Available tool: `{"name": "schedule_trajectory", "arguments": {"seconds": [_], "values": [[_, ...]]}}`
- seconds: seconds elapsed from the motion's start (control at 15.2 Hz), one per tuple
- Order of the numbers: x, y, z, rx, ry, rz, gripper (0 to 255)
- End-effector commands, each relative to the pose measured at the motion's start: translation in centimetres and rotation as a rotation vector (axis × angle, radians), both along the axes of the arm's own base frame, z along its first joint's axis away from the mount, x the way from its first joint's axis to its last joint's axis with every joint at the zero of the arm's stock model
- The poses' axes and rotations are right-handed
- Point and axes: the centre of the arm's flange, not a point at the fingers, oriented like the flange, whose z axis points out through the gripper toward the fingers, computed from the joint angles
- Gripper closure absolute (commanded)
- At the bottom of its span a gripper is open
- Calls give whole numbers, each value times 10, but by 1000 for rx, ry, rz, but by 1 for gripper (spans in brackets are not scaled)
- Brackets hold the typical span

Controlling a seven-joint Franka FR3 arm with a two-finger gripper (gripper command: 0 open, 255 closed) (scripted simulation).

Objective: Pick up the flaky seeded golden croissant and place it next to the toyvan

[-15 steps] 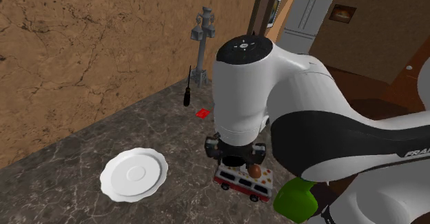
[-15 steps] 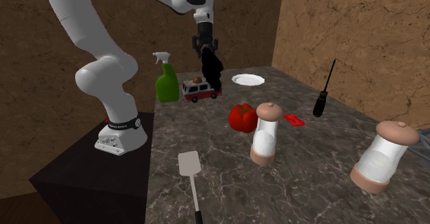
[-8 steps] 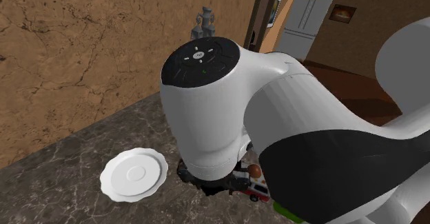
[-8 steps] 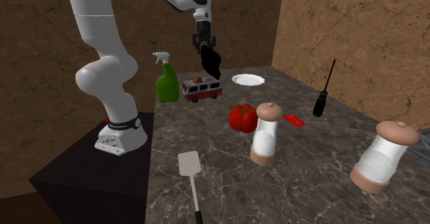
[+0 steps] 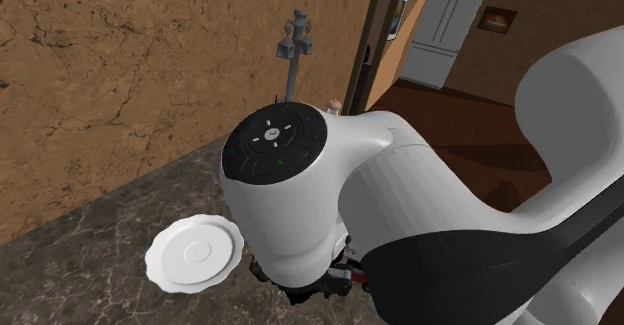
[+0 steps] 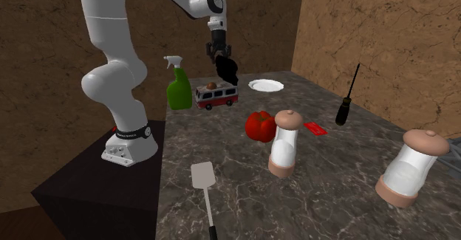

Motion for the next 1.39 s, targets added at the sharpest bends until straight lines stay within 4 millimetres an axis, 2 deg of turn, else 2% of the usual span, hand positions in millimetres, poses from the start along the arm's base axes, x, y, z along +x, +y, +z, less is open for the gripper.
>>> {"name": "schedule_trajectory", "arguments": {"seconds": [0.0,1.32], "values": [[0,0,-12,0,-1,0,255],[0,0,-118,0,-1,0,255]]}}
